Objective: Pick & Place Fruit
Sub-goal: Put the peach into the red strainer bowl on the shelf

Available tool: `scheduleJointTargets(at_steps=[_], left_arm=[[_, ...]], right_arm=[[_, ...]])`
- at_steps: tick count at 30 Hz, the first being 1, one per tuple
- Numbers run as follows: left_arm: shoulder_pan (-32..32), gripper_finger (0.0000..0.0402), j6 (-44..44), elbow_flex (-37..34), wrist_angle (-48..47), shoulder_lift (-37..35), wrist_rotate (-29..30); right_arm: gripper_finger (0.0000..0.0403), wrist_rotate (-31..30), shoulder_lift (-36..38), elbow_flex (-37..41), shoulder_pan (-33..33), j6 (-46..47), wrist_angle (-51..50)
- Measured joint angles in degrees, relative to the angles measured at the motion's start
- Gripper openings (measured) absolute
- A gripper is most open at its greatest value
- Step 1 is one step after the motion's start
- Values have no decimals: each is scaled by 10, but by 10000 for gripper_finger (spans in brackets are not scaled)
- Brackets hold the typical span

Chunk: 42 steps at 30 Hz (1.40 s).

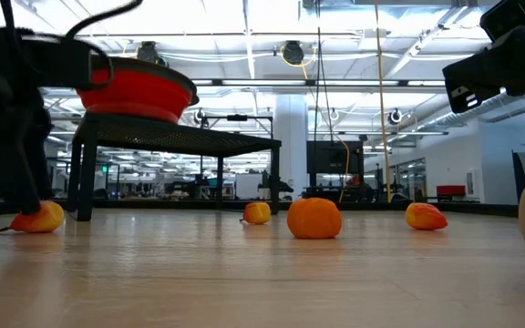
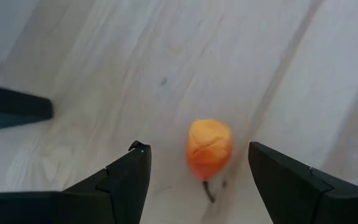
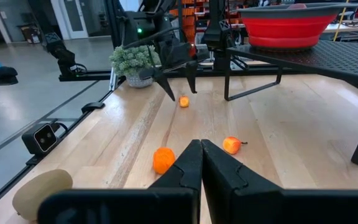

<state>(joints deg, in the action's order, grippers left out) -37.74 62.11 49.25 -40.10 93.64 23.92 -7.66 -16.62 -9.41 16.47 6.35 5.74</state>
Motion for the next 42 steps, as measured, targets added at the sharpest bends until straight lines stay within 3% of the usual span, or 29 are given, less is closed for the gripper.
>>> scheduleJointTargets(at_steps=[12, 18, 27, 37, 42], left_arm=[[19, 257, -27, -1, 41, 43, -29], [19, 188, -21, -1, 47, 44, -43], [19, 93, 65, -1, 49, 45, -48], [20, 87, 144, -5, 78, -33, -24], [16, 87, 121, -4, 162, -95, 40]], right_arm=[[0, 0, 0, 0, 0, 0, 0], [0, 0, 0, 0, 0, 0, 0], [0, 0, 0, 0, 0, 0, 0], [0, 2, 0, 0, 0, 0, 0], [0, 2, 0, 0, 0, 0, 0]])
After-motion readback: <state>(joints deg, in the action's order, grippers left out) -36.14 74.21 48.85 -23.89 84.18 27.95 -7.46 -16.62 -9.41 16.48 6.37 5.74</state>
